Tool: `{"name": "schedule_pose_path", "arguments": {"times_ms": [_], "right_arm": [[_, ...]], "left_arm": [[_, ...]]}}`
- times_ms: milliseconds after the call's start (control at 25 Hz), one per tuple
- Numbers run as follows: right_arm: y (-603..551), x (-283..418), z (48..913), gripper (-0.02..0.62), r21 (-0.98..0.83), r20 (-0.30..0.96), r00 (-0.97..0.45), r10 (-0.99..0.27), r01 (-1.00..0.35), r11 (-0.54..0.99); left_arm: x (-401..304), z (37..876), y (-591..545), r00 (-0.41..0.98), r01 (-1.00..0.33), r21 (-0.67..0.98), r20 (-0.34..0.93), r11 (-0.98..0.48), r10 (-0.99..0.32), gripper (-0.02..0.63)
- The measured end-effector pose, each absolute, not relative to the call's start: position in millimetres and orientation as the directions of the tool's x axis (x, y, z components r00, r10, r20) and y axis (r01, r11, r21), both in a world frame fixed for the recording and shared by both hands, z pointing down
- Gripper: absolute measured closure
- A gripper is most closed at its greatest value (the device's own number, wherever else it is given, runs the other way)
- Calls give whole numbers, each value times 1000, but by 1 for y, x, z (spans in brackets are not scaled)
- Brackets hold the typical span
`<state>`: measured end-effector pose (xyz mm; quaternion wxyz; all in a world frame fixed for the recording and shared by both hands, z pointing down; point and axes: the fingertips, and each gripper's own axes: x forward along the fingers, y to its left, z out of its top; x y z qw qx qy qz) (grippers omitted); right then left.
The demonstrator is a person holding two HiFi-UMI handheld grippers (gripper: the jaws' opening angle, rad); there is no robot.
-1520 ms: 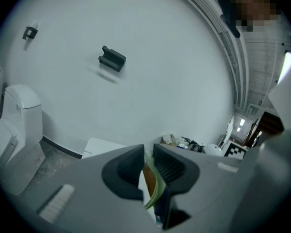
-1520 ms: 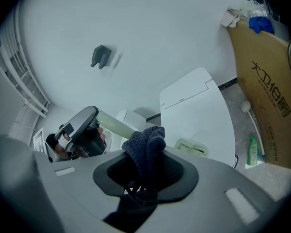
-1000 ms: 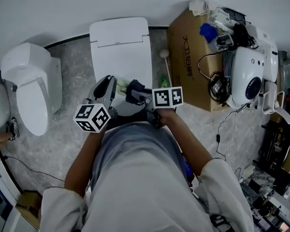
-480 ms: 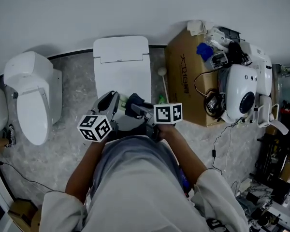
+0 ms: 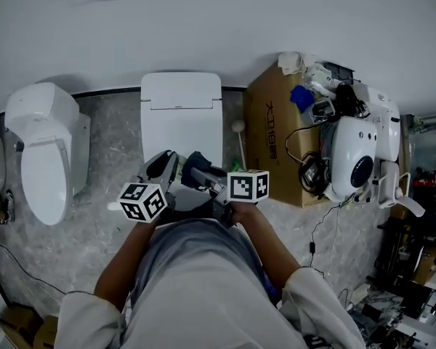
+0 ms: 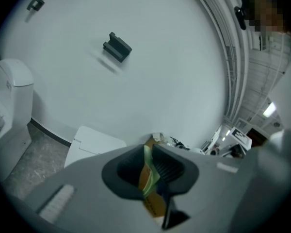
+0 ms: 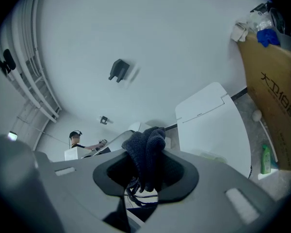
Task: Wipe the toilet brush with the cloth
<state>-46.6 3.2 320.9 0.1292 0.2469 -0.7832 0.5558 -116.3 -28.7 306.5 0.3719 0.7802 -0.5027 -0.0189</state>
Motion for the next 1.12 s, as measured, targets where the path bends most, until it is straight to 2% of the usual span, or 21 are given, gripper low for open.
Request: {"name": "schedule_pose_path", "arguments": {"times_ms": [600,1120], "right_arm": [[11,-52,297,491,-781,416,-868,-272,-494,382],[7,-39,275,491,-791,348,-866,-359,-477,383]], "left_arm": [[-111,306,-14,510,-794,546,360,-266,-781,606],[-118,283,-1,525,-792,523,319,-316,-789,606]]}}
